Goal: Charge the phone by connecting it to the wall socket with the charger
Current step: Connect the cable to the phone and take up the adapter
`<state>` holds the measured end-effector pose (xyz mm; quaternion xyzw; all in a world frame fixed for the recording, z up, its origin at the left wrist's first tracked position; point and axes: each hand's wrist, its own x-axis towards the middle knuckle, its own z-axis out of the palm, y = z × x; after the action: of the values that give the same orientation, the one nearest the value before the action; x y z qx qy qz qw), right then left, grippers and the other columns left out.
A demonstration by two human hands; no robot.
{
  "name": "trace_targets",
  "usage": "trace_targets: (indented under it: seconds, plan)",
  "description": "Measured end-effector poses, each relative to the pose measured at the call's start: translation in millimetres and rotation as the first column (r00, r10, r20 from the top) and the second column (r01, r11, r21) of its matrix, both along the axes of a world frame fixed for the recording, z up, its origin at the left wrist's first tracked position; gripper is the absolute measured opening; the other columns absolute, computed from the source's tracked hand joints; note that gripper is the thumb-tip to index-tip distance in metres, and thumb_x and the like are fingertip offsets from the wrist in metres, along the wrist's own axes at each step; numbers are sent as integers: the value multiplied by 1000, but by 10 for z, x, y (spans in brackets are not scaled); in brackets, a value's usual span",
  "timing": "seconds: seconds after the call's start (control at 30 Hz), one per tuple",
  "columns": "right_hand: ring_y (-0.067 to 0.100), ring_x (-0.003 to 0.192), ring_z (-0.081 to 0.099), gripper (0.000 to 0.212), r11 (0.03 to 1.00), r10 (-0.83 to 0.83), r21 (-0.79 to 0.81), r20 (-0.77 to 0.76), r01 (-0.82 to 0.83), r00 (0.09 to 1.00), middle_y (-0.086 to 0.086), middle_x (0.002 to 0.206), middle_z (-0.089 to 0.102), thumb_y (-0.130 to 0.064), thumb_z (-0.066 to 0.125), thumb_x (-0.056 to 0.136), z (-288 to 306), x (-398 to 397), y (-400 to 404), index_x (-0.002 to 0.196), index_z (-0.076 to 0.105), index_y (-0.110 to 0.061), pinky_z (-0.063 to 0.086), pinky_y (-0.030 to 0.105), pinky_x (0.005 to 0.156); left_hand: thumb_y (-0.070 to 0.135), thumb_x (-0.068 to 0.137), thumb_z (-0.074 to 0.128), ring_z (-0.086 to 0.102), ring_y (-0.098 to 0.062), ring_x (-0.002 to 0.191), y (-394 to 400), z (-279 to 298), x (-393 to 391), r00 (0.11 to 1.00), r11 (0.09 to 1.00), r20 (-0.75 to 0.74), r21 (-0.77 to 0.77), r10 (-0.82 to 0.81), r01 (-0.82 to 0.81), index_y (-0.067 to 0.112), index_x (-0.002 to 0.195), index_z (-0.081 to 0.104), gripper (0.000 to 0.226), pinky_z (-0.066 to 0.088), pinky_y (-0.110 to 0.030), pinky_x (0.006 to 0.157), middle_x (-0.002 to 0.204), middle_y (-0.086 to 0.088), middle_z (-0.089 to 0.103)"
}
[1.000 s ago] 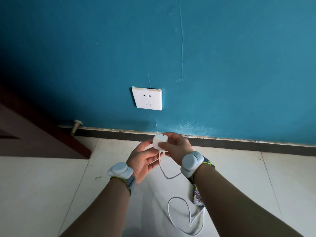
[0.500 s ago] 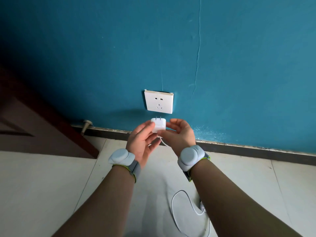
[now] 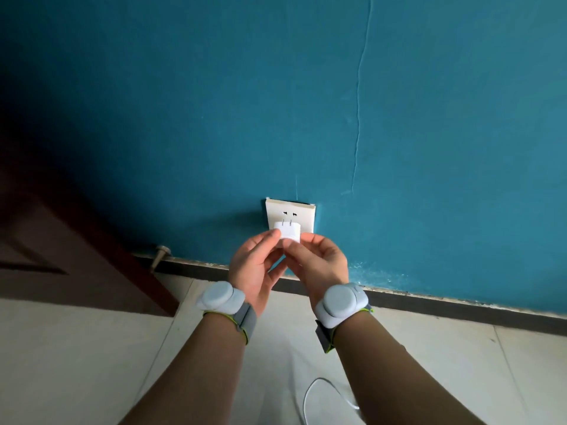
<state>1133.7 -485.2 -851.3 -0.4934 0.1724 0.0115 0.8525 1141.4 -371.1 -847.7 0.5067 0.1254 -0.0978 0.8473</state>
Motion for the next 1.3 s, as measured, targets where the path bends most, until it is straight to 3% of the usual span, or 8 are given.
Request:
trace_targets:
  seconds: [0.2, 0.33, 0.47, 0.8, 0.93, 1.13, 1.3]
  plan:
    - [26, 84, 72, 34, 999, -1, 54, -55, 4, 998, 19, 96, 74, -16, 83, 73, 84, 32, 13, 100, 66, -2, 58, 39, 86, 35, 91, 66, 67, -18, 100, 6, 91, 59, 999, 997, -11, 73, -33, 34, 12, 118, 67, 36, 53, -33, 85, 117, -13, 71]
    - [26, 83, 72, 30, 998, -12, 61, -61, 15, 998, 18, 93, 74, -13, 82, 75, 110, 48, 35, 98, 65, -3, 59, 38, 83, 34, 90, 67, 67, -20, 106, 11, 108, 86, 1000, 998, -24, 62, -17, 19, 12, 119, 67, 36, 53, -34, 85, 117, -11, 72]
    - [31, 94, 73, 40, 998, -39, 55, -87, 44, 995, 20, 101, 74, -15, 83, 74, 108, 66, 40, 106, 63, -2, 58, 42, 87, 33, 90, 67, 67, -21, 110, 0, 122, 100, 999, 998, -24, 57, -22, 23, 13, 117, 68, 33, 54, -36, 89, 116, -8, 73]
    - [28, 84, 75, 39, 990, -100, 85, -127, 111, 987, 19, 91, 76, -19, 86, 71, 169, 76, 106, 101, 66, -1, 60, 32, 73, 31, 86, 73, 73, -17, 87, -59, 213, 123, 996, 995, -45, 67, 70, -67, 9, 107, 70, 31, 56, -29, 76, 104, -12, 76]
    - [28, 80, 75, 35, 986, -140, 70, -166, 153, 976, 19, 88, 76, -19, 87, 70, 204, 82, 129, 95, 69, -3, 60, 30, 69, 28, 86, 73, 71, -19, 86, -94, 241, 132, 991, 992, -68, 65, 112, -107, 10, 100, 71, 23, 57, -32, 82, 103, -14, 76]
    - [29, 83, 75, 34, 983, -177, 25, -163, 184, 971, 19, 91, 75, -20, 85, 73, 230, 102, 157, 98, 70, -3, 60, 32, 72, 27, 85, 75, 72, -23, 90, -132, 258, 149, 985, 984, -60, 83, 161, -156, 4, 105, 71, 30, 56, -30, 79, 101, -16, 76]
    - [29, 80, 75, 34, 981, -190, -2, -153, 192, 970, 18, 89, 75, -22, 86, 72, 228, 111, 181, 96, 71, -4, 60, 31, 70, 24, 86, 73, 70, -29, 94, -141, 267, 145, 982, 981, -49, 73, 183, -179, -1, 105, 70, 32, 55, -38, 90, 103, -21, 74]
